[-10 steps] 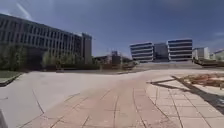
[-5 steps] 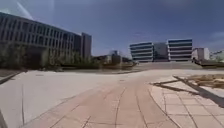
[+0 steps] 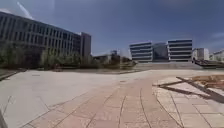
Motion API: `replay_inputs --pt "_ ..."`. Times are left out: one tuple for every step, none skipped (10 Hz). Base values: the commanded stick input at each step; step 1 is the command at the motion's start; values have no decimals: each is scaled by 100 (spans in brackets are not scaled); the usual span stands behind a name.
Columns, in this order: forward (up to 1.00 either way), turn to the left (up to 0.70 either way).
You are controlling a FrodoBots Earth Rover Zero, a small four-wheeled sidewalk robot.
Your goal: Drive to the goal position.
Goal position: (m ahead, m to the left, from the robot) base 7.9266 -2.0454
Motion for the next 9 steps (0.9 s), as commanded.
replay_inputs --pt "70 -10" --pt "70 -12" --pt "70 -15" --pt "70 -17" --pt "70 -11" --pt "70 -5" --pt "70 -5" --pt "70 -5" --pt "70 -5"
